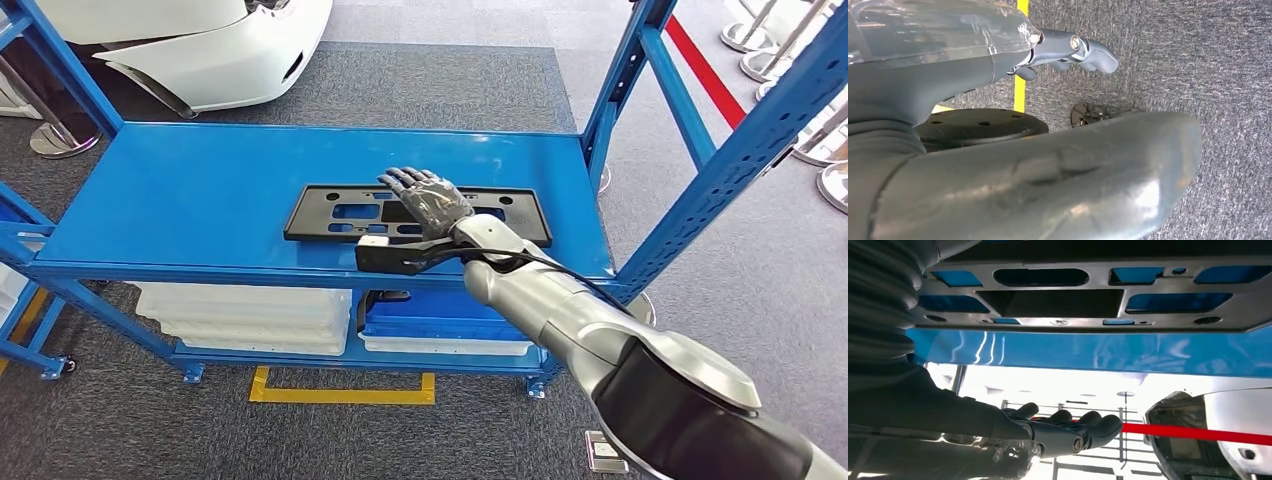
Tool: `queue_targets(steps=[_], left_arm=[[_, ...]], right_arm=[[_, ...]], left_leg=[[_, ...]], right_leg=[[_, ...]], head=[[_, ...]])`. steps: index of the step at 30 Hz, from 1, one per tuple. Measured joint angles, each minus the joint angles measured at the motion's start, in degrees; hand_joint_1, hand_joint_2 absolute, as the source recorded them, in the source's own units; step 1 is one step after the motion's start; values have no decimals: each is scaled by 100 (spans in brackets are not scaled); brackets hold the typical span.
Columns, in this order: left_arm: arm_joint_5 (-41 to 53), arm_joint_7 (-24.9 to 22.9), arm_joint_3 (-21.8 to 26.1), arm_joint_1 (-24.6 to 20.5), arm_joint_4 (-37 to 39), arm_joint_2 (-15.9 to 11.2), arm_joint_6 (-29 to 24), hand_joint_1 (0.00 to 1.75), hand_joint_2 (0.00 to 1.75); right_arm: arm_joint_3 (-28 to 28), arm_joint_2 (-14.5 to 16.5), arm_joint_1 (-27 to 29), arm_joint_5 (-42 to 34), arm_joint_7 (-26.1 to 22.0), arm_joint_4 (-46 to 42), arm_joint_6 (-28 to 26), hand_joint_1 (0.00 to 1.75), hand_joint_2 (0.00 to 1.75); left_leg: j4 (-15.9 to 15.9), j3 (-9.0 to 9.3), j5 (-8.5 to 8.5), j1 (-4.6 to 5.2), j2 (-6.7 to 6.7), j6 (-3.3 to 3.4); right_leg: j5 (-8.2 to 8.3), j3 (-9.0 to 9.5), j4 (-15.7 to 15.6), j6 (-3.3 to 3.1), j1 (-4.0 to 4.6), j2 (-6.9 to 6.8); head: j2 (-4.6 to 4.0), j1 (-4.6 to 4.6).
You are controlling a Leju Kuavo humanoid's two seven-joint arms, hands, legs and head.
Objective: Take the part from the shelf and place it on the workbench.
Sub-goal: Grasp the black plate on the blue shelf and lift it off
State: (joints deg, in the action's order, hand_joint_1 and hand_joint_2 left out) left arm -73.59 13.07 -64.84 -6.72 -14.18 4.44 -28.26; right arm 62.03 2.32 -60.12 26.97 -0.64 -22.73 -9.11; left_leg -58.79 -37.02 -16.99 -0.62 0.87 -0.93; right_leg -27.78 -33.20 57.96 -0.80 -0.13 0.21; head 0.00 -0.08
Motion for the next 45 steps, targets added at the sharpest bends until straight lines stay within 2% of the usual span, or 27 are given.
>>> queue_targets(steps=[7,21,33,45], left_arm=[[8,0,-5,0,0,0,0,0,0],[37,-43,-10,-1,2,0,-2,0,0],[-10,-105,-12,0,2,0,-8,0,0],[-59,-105,-12,-1,2,0,-19,0,0]], right_arm=[[-309,-100,133,-439,-17,0,-60,0,175],[-584,-281,261,-598,174,3,205,0,175],[-589,-396,299,-609,496,36,1056,0,175],[-556,-414,303,-262,720,69,1318,0,175]], left_leg=[[0,0,0,1,0,0],[0,0,0,0,-2,0],[0,0,0,0,-2,0],[0,0,0,0,-2,0]], right_leg=[[0,0,0,0,-1,0],[0,-2,0,0,0,0],[0,-1,0,0,0,0],[0,-2,0,0,0,0]], head=[[0,7],[0,5],[0,11],[0,7]])
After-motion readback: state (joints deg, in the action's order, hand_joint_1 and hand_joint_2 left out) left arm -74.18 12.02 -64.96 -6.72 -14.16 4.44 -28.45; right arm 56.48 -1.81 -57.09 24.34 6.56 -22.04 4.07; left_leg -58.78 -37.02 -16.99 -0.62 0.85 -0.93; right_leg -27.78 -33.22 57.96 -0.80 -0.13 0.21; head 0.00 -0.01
